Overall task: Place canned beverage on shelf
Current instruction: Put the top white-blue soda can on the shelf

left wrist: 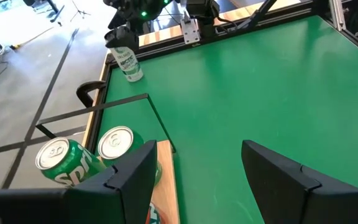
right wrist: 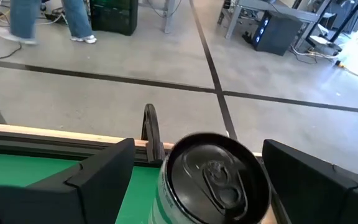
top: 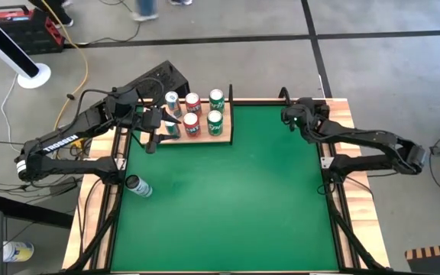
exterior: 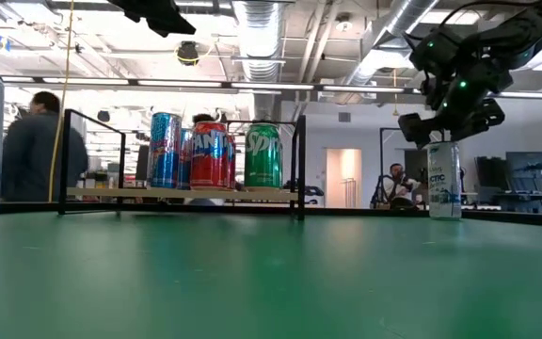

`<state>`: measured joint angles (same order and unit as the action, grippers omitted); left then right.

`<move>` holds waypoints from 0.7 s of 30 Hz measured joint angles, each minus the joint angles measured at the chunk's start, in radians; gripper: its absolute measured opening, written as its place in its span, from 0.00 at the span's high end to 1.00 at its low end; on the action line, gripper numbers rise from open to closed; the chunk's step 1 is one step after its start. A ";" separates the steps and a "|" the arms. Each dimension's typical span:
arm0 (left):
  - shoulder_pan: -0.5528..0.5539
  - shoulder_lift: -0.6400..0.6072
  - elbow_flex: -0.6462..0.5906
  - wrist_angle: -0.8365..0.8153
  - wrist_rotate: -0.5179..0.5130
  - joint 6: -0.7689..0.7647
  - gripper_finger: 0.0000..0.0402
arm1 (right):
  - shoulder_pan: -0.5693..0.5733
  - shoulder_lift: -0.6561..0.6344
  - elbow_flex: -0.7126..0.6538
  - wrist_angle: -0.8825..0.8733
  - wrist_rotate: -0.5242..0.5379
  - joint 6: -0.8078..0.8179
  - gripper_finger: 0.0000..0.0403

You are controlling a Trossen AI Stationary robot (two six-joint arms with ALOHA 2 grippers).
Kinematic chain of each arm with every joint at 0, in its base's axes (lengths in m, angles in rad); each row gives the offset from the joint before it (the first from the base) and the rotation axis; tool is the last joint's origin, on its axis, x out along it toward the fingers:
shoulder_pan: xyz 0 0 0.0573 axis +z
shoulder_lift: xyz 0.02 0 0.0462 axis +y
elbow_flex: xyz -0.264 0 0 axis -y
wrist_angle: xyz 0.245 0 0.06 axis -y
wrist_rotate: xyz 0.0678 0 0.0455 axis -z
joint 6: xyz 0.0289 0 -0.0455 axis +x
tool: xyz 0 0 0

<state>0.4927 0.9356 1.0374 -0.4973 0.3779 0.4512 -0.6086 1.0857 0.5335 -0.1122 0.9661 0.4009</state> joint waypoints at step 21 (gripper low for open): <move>0.000 0.000 0.000 -0.010 0.000 0.009 0.45 | -0.027 -0.023 -0.145 0.117 -0.021 0.069 0.06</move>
<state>0.4926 0.9356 1.0374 -0.5074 0.3779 0.4602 -0.6359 1.0632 0.3882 0.0047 0.9448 0.4704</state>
